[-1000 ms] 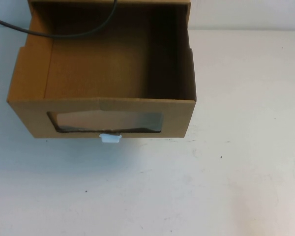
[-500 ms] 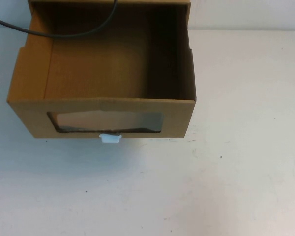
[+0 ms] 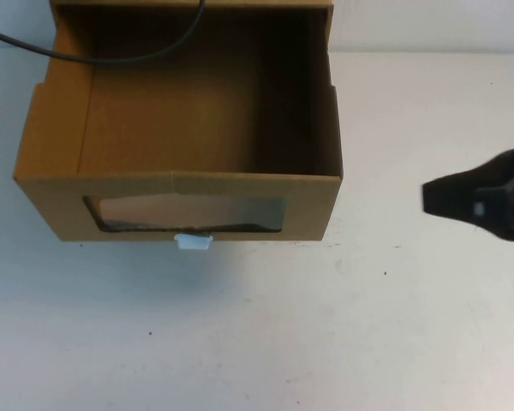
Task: Close the shoe box
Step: Close the shoe box with your right arm
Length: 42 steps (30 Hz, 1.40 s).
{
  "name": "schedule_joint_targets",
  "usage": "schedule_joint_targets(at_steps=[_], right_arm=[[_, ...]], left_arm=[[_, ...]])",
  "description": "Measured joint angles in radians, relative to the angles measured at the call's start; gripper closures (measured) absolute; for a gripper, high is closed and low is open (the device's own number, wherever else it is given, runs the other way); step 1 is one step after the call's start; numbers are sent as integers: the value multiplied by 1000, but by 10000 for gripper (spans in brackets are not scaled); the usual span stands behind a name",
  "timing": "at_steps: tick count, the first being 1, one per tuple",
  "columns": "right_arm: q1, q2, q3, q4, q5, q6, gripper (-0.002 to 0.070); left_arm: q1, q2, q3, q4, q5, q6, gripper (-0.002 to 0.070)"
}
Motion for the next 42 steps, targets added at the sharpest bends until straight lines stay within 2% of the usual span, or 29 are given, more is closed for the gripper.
schedule_joint_targets(at_steps=[8,11,14,33,42], right_arm=[[466,163,-107,-382,-176,296,687],[588,224,-126,-529,-258,404,687],[653,288,-147,-636,-327,476,687],[659,600,-443,-772,-376,511,687],[572,634,-503,-775,-370,511,687]], left_arm=[[0,2,0,-3,0,-6,680],[0,2,0,-5,0,-7,680],[0,2,0,-5,0,-7,680],[0,2,0,-5,0,-7,680],[0,2,0,-5,-2,-7,680]])
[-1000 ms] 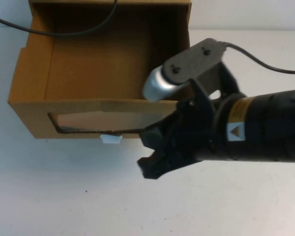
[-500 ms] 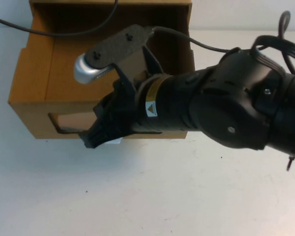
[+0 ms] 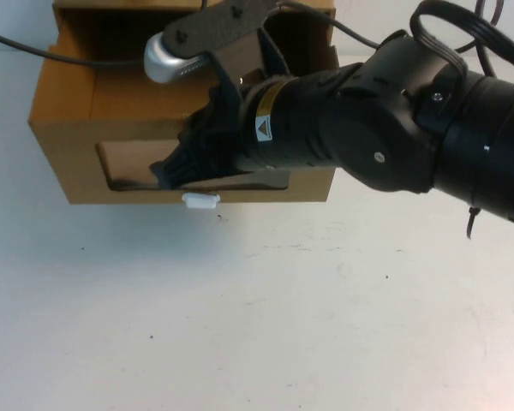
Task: Close the shoe box
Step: Close the shoe box with your right arm
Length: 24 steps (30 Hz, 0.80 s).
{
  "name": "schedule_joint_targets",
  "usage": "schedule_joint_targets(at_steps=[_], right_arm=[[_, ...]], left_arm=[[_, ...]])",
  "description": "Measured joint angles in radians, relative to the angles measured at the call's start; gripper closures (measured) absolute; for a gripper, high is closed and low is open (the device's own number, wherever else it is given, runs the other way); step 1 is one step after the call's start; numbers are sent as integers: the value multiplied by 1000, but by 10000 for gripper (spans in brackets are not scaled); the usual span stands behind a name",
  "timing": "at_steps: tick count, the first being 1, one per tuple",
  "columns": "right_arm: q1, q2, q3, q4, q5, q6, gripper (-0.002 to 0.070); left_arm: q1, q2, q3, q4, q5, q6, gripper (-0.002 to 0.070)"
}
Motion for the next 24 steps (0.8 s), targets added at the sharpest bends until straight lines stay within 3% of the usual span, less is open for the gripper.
schedule_joint_targets(at_steps=[24], right_arm=[[-169,166,-177,73,-202,0,687]], left_arm=[[0,0,0,-6,0,0,680]])
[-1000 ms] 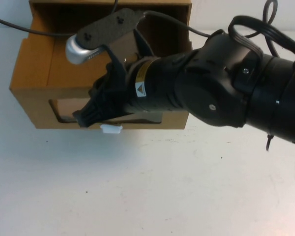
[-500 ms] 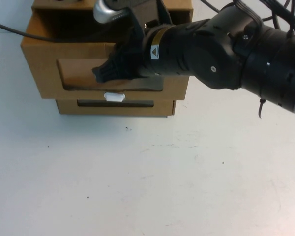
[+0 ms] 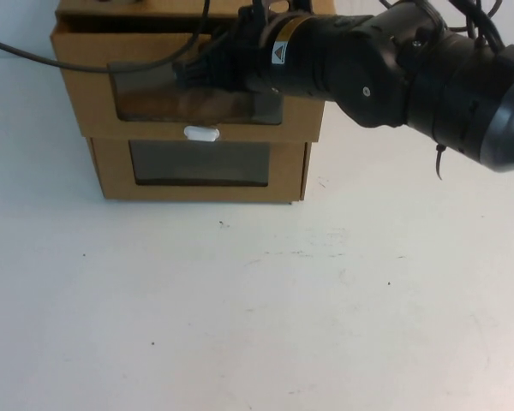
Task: Close the shoe box
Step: Close the shoe box with your right arm
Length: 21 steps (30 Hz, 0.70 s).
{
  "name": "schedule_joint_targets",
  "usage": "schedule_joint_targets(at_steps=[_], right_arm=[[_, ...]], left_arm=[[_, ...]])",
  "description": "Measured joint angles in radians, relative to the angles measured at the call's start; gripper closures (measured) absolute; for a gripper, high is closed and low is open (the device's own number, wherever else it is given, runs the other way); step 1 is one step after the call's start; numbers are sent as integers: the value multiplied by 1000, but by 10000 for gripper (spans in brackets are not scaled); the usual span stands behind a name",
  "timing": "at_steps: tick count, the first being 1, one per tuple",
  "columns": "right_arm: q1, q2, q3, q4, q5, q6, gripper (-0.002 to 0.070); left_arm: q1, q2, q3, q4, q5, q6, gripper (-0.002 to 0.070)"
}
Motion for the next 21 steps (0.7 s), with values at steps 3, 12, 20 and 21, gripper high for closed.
schedule_joint_targets(at_steps=[3,12,20,21], right_arm=[[-11,17,-4,18,-43,0,687],[-34,54,-6,69,-152,0,687],[-51,67,-8,111,-228,0,687],[-53,68,-8,119,-235,0,687]], left_arm=[[0,0,0,-8,0,0,680],[0,0,0,-29,2,0,680],[0,0,0,-30,2,0,680],[0,0,0,-30,4,0,680]])
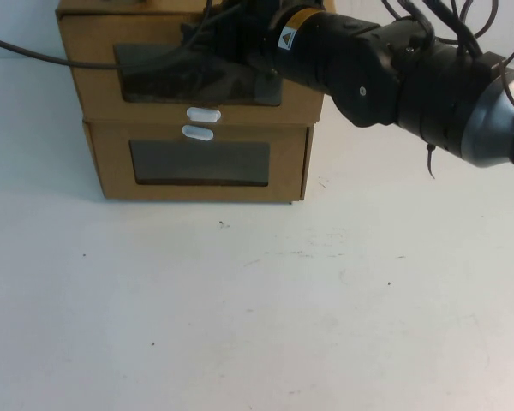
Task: Close the shoe box
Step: Close the shoe box with your right arm
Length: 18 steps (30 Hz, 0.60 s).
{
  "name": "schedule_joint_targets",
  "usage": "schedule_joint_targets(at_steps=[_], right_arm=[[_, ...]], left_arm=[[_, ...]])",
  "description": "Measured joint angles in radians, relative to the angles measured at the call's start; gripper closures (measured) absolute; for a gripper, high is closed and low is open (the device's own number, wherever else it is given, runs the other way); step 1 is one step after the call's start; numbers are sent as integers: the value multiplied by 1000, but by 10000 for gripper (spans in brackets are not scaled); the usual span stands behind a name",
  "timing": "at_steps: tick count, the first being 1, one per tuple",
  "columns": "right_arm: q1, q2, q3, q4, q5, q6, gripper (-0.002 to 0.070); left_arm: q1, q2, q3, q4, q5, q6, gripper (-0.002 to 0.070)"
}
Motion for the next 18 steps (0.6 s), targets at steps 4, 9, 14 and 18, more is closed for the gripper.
schedule_joint_targets(at_steps=[4,9,14,18], right_arm=[[0,11,0,9,-11,0,687],[0,11,-4,25,11,0,687],[0,2,-4,12,28,0,689],[-4,-27,-4,5,89,0,689]], left_arm=[[0,0,0,0,2,0,680],[0,0,0,0,2,0,680],[0,0,0,-2,2,0,680],[0,0,0,-2,0,0,680]])
